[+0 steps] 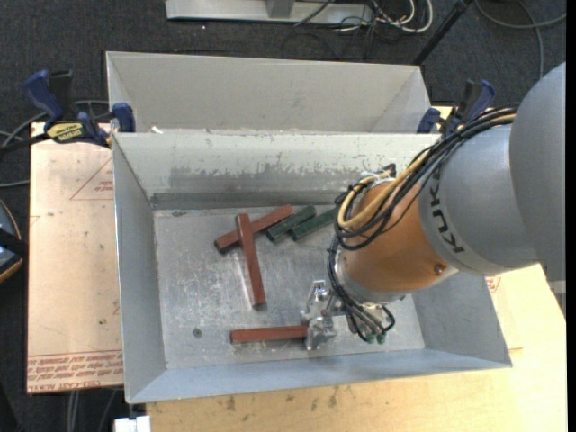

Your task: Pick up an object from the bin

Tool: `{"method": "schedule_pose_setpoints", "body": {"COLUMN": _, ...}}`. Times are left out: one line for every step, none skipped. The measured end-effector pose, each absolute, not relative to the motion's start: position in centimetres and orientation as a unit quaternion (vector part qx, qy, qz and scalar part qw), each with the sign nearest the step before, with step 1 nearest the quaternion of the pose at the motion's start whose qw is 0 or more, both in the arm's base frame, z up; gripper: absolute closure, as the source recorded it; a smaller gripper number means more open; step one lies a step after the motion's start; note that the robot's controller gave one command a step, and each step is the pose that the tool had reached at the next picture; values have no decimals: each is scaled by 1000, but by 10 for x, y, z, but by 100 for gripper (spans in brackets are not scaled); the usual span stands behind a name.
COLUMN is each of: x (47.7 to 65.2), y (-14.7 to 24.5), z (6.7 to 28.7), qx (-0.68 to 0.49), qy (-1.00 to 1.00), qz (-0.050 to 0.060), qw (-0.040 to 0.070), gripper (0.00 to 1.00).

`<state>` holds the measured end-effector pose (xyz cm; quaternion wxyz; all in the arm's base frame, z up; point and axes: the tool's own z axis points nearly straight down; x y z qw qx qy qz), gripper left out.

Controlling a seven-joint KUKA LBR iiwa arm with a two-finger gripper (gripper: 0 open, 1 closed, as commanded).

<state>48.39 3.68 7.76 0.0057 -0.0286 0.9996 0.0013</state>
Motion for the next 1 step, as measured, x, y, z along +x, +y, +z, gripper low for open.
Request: {"method": "schedule_pose_setpoints", "body": {"x": 499, "y": 54, "z": 230, "qx": 15, "qy": 1000, "qz": 1, "qw": 2, "gripper": 100}}
